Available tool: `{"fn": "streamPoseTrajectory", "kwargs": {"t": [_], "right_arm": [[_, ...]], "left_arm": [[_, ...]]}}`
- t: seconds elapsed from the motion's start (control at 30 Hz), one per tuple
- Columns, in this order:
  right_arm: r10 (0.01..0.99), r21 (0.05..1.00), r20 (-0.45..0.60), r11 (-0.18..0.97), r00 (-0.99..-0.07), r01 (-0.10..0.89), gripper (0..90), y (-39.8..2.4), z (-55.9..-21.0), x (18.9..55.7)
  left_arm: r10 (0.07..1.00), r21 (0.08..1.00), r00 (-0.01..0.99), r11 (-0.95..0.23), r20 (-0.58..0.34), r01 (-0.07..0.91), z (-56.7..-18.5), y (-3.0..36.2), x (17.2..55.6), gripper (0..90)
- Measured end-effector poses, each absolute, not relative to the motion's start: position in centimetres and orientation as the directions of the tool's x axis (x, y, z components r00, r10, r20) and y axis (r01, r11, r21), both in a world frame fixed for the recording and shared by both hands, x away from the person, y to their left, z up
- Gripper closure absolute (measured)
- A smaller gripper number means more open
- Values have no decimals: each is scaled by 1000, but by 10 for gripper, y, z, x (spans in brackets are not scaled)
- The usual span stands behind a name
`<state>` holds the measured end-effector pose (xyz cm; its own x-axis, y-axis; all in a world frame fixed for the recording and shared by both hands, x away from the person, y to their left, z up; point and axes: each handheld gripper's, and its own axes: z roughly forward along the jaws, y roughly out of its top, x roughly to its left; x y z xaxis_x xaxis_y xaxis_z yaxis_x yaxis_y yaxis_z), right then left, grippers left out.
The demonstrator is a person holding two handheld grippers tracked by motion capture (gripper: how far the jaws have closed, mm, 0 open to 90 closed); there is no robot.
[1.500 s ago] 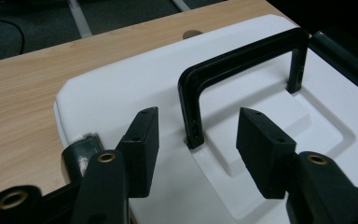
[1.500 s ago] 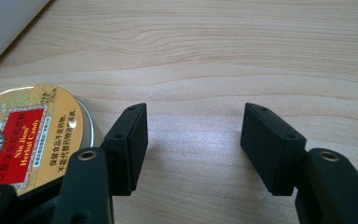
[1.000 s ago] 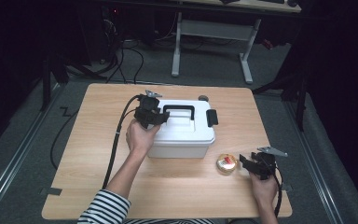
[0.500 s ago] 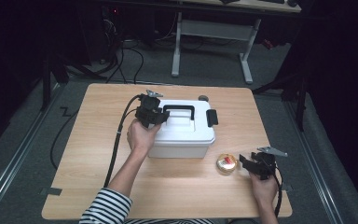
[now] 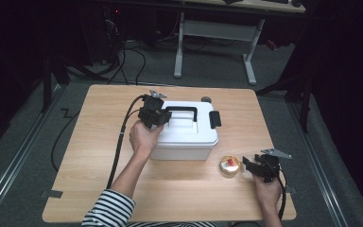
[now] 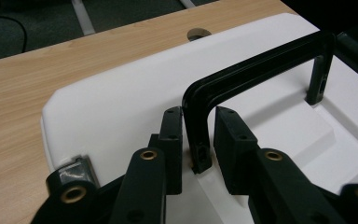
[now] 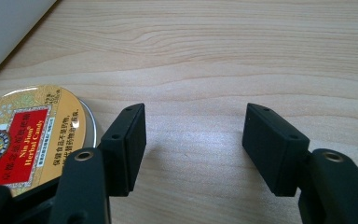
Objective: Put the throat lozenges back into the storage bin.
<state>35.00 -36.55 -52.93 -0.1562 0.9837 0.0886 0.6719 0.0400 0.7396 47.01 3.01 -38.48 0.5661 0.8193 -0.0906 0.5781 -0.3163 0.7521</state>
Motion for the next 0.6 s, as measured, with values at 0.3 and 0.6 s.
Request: {"fn": "streamPoseTrajectory", "kwargs": {"t": [0.3, 0.6], "right_arm": [[984, 738, 88, 41, -156, 673, 398, -365, -529, 350], [984, 738, 82, 48, -160, 673, 394, -364, -529, 350]], "left_arm": [[816, 752, 570, -317, -94, 578, -384, 32, 471, 770], [809, 756, 576, -303, -118, 581, -385, 35, 471, 784]]}}
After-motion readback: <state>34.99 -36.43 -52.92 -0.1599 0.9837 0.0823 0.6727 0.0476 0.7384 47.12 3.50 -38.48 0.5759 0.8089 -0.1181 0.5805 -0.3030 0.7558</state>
